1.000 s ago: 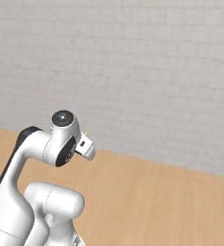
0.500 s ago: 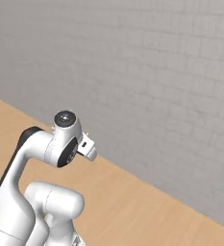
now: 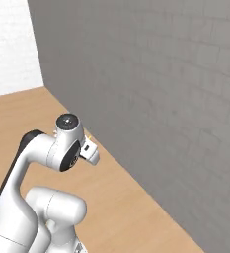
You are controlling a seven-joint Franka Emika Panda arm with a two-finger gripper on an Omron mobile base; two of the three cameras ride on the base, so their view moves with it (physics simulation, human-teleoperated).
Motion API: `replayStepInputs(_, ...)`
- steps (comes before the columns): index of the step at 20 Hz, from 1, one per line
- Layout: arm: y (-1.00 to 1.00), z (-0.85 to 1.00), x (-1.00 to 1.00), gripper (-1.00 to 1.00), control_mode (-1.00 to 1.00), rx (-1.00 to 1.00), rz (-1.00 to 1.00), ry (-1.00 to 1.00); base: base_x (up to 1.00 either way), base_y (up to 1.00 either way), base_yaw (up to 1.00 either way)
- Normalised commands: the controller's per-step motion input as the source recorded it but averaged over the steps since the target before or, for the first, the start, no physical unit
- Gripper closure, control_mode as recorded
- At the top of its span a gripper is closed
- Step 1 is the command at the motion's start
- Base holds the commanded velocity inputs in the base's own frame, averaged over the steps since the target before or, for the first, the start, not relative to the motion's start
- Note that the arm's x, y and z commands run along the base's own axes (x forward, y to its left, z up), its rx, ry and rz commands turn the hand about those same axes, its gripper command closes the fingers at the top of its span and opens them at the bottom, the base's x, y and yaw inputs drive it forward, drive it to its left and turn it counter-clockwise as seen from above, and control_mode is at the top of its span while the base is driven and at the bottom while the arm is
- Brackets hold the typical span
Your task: Take a straw from the drawer in front and place it inside the glass cup on the dining counter.
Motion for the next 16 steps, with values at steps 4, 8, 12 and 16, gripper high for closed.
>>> replayStepInputs(4,0.0,0.0,0.0,1.0,1.0,0.0,0.0,0.0,1.0,0.81,0.36)
replayStepInputs(8,0.0,0.0,0.0,1.0,1.0,0.0,0.0,0.0,1.0,0.68,0.31)
replayStepInputs(12,0.0,0.0,0.0,1.0,1.0,0.0,0.0,0.0,1.0,0.52,0.38)
replayStepInputs(16,0.0,0.0,0.0,1.0,1.0,0.0,0.0,0.0,1.0,0.09,0.42)
